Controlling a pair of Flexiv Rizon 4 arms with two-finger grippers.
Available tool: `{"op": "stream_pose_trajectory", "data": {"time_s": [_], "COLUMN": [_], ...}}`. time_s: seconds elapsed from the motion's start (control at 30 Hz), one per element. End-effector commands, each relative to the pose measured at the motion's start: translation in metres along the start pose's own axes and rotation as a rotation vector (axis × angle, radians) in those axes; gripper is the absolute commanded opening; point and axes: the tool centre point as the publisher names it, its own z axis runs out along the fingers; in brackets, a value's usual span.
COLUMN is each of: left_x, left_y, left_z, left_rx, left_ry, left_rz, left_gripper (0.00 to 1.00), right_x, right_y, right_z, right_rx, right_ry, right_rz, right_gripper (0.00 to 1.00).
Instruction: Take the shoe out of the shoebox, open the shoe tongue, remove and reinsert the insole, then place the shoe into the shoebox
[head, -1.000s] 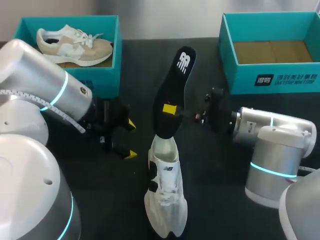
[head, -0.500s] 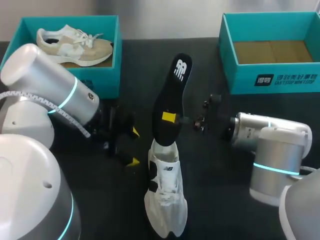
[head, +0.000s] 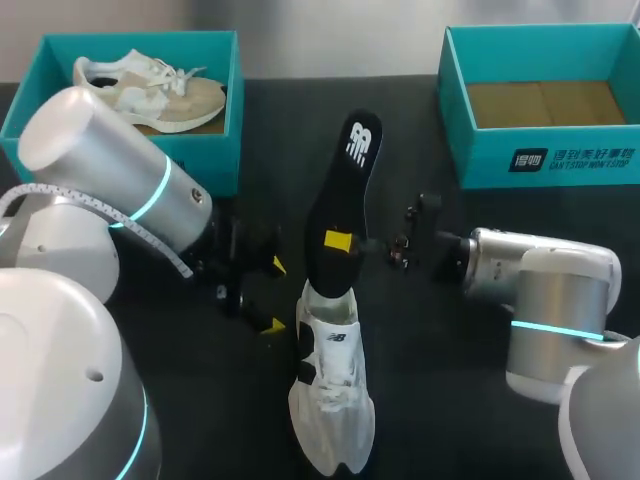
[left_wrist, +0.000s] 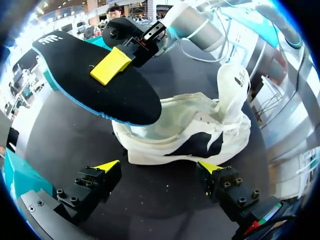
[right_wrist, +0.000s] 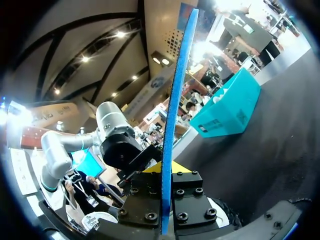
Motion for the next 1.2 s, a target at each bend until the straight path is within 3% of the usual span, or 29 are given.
{"op": "stream_pose_trajectory", "data": {"time_s": [0.03,0.57,1.2], "left_x": [0.002,0.002,0.002], "left_y": [-0.007,-0.007,-0.007], "left_z": [0.004,0.004,0.004], "left_rx": [-0.035,-0.035,-0.035], "left_ry": [-0.010,-0.010,-0.010], "left_rz": [-0.014,-0.014,-0.014], "left_gripper": [1.00,1.00,1.00], "right_x": [-0.004,-0.006,-0.008], "right_y": [-0.003,-0.003,-0.023], "right_z": [-0.001,-0.001,-0.005], "right_rx": [0.002,0.002,0.018], "right_ry": [0.031,0.048,0.133], "right_rz": [-0.010,-0.007,-0.142], "right_gripper": [0.00,0.00,0.00]}}
